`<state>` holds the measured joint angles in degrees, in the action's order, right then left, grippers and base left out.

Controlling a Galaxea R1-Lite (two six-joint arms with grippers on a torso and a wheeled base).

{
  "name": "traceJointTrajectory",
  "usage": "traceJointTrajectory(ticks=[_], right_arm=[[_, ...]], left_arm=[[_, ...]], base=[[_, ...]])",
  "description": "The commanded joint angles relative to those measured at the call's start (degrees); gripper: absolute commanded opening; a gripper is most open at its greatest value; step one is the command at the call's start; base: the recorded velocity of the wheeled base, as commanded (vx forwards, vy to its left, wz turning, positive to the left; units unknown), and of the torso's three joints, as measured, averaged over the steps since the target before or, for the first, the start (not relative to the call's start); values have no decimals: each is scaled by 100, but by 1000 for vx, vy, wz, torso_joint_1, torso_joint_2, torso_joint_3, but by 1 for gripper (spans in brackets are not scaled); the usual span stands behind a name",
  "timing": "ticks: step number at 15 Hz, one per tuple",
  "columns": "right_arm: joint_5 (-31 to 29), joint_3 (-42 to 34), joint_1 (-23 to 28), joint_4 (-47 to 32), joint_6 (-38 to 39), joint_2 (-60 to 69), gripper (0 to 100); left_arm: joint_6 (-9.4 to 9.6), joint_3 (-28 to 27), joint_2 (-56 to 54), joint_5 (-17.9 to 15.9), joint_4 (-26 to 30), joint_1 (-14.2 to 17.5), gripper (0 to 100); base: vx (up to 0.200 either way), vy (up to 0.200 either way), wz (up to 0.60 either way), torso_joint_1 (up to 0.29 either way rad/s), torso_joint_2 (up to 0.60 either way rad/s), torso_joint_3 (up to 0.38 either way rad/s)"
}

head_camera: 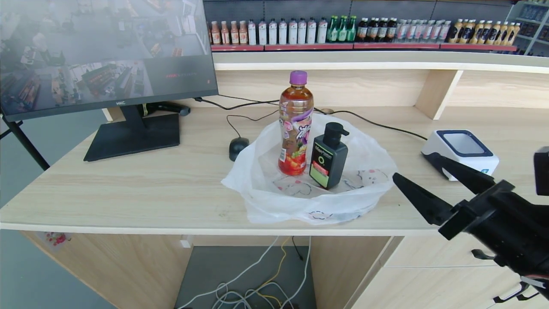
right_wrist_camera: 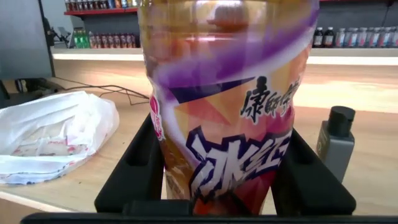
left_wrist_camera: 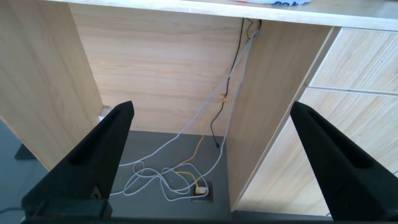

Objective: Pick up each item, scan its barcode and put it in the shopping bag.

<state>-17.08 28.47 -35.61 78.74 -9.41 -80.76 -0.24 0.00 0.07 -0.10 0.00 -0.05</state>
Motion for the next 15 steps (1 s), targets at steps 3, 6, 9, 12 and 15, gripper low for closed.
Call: traceJointTrajectory(ticks=[3,6,9,12,15], right_arm=[[3,80,283,1,9,52,0],[47,71,335,-16,352,-159,0],[451,71,432,-43,598,-229,0],[513,10,537,-43,757,-238,0],[513,1,537,-43,757,-238,0]], left_arm=[[-11,0,1,1,0,-4,100],[-2,0,1,1,0,-4,100],[-2,0,1,1,0,-4,100],[7,0,1,1,0,-4,100],[68,0,1,1,0,-4,100]], base=[[0,0,0,0,0,0],[0,0,0,0,0,0],[0,0,0,0,0,0],[0,0,0,0,0,0],[0,0,0,0,0,0]])
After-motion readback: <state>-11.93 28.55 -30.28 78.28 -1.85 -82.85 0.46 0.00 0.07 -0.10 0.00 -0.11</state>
